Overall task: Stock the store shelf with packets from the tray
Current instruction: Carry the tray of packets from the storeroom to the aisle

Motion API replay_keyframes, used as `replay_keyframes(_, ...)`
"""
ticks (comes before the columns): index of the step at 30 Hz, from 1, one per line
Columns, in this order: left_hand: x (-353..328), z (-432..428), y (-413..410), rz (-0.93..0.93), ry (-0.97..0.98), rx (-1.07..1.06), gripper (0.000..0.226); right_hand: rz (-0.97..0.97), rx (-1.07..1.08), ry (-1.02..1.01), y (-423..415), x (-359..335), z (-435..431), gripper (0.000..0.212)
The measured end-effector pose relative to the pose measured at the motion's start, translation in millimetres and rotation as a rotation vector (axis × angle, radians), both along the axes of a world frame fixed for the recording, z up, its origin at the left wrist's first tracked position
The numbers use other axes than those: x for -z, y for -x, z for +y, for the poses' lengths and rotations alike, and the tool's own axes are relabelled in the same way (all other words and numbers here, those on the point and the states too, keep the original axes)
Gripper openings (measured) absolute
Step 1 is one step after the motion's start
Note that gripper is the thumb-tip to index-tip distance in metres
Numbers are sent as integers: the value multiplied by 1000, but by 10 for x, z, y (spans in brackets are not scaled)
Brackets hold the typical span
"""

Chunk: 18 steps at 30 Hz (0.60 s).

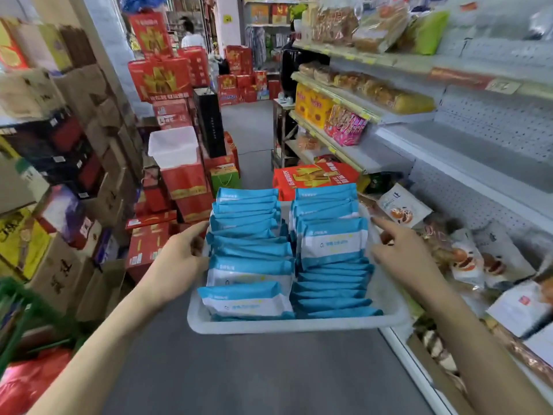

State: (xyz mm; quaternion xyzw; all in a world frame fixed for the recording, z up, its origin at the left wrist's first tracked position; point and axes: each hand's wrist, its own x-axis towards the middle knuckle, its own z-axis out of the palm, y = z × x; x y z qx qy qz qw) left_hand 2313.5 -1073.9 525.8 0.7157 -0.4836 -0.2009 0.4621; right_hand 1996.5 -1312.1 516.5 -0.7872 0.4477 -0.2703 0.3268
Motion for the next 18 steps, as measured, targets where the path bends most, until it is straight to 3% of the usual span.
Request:
replay_keyframes(5,327,-1193,-562,36,-17,30,57,54,74,5,-510,323,-1092,48)
replay_keyframes(11,666,-2572,-1083,112,-19,74,58,144,120,-57,-1000,580,-2377,69)
replay_keyframes(18,863,-3949,-1593,67,-133,141,65,184,143,-86,-1413,765,-3779,63)
